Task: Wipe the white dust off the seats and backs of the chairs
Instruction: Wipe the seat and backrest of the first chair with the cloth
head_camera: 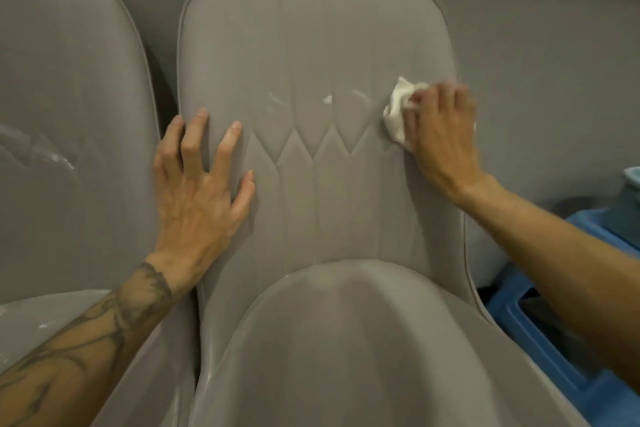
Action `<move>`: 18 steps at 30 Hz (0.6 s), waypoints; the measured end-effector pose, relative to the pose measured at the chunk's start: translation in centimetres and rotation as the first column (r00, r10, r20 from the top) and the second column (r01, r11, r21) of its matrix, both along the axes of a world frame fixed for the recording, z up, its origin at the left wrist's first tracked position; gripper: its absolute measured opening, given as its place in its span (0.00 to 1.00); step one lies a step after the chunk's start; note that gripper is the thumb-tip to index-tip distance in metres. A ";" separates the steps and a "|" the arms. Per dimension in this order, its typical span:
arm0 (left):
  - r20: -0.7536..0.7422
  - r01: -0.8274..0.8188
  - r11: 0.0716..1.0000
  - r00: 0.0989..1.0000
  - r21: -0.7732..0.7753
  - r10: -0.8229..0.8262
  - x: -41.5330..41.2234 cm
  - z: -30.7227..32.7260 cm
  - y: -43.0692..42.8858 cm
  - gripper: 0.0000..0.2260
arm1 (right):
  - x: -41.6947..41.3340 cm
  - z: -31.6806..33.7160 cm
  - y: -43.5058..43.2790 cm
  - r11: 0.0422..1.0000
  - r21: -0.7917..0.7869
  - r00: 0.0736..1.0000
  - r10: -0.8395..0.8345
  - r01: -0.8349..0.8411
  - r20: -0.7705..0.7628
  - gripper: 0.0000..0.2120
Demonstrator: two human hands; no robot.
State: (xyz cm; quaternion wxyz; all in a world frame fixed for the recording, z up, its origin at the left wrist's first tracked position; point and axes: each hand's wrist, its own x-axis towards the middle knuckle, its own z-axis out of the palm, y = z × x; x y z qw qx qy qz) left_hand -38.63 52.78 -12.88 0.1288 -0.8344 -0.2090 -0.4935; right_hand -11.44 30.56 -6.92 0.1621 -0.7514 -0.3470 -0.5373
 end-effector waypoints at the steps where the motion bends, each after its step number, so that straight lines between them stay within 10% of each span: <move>1: 0.005 -0.005 1.000 1.000 -0.011 0.005 0.2 -0.1 -0.1 0.27 | -0.1 -1.6 -0.6 0.996 -0.071 0.998 0.049 -0.046 0.045 0.09; 5: 0.031 -0.005 1.000 0.999 -0.015 0.005 0.7 0.4 0.0 0.24 | 1.0 -0.9 -0.8 0.968 -0.225 0.984 0.141 -0.113 0.113 0.07; 11: 0.055 -0.027 1.000 0.998 0.016 0.026 1.1 0.4 0.3 0.22 | 2.8 4.2 2.7 0.997 0.035 0.995 0.073 -0.076 0.069 0.10; 18: 0.062 -0.013 1.000 0.998 0.011 0.013 1.0 0.5 0.2 0.22 | 2.8 0.3 0.0 0.902 -0.384 0.943 0.282 -0.197 0.178 0.09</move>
